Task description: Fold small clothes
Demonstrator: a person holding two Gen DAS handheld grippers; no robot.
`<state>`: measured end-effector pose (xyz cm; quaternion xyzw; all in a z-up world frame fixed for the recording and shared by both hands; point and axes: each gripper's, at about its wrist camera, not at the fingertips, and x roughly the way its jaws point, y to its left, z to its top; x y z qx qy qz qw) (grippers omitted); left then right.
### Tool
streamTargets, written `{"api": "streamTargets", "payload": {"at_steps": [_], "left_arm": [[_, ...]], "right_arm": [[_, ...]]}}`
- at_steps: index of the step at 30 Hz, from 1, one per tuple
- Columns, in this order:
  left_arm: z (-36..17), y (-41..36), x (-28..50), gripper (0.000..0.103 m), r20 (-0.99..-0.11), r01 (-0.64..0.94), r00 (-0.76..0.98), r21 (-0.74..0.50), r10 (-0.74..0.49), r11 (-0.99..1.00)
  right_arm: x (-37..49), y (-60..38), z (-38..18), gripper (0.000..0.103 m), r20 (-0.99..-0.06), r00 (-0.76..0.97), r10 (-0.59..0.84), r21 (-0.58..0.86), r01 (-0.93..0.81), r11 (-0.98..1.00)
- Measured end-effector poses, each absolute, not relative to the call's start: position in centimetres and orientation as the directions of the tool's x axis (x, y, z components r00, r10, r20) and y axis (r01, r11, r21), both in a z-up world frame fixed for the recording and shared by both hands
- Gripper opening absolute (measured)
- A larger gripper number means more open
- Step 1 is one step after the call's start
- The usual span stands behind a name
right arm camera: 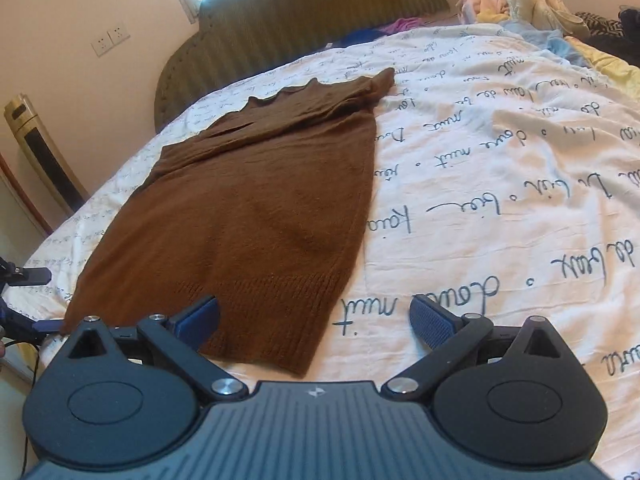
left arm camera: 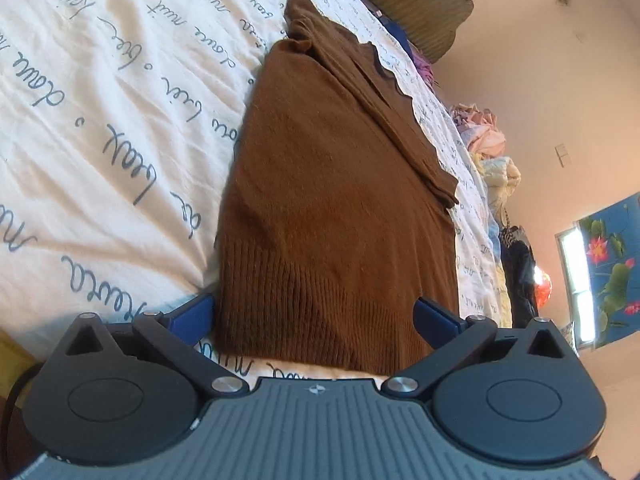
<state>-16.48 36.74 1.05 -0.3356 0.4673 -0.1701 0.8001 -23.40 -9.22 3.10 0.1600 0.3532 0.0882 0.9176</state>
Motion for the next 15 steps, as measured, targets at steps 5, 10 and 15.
{"api": "streamTargets", "payload": {"at_steps": [5,10,15], "left_arm": [[1.2,36.1,-16.2,0.103,-0.651,-0.011,0.479,-0.675,-0.589,0.738],[1.5,35.0,-15.7,0.103,-0.693,-0.004,0.464,-0.625,-0.552,0.781],[2.0,33.0,-15.8,0.103,-0.744,0.019,0.482,-0.519,-0.463,0.854]], "right_arm": [[-23.0,-7.9,2.6,0.101,-0.628,0.711,0.318,0.385,-0.071,0.92],[-22.5,-6.9,2.7,0.061,-0.642,0.696,0.32,0.399,-0.053,0.915],[-21.6,-6.6,2.4,0.018,-0.652,0.675,0.345,0.438,-0.036,0.898]]}}
